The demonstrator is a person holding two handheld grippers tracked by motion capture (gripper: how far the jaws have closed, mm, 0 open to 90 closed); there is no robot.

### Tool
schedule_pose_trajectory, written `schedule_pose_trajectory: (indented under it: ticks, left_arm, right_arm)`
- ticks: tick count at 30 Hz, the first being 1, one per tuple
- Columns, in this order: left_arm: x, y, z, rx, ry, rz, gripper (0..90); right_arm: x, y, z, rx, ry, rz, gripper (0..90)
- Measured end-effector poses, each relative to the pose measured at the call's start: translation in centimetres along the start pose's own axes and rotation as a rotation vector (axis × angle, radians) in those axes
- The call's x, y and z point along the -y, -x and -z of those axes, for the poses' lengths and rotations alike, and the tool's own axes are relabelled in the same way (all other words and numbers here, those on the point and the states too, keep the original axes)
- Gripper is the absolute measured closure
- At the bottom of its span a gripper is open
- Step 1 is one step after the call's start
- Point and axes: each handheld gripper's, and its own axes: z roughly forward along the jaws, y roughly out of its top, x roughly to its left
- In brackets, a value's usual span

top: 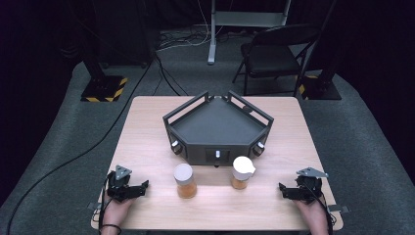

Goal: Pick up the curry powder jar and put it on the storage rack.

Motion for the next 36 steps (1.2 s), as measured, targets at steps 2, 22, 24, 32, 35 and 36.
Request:
schedule_pose_trajectory:
  ticks: [2,22,24,32,35,36]
  left_arm:
    - [0.0,0.0,0.0,-0.001,-0.001,0.001,9.8]
    - [0.1,0.0,0.1,0.001,-0.001,-0.001,9.4]
    - [0.0,-0.1,0.1,0.008,-0.002,-0.006,9.2]
    - [0.3,-0.8,0.4,0.042,0.011,0.004,10.5]
    - [0.4,-1.1,0.7,0.054,0.028,0.017,11.0]
    - [0.4,-1.1,0.7,0.054,0.028,0.017,11.2]
  right_arm:
    - [0.0,0.0,0.0,-0.001,-0.001,0.001,0.5]
    - [-0.1,0.0,0.0,-0.002,-0.002,0.001,0.0]
    - [-0.1,0.1,0.0,-0.003,-0.002,0.000,0.0]
    - [-0.1,0.0,0.0,-0.003,-0.002,0.000,0.0]
    - [-0.1,0.1,-0.1,-0.003,-0.003,0.000,0.0]
    - [-0.1,0.1,-0.1,-0.003,-0.003,0.000,0.0]
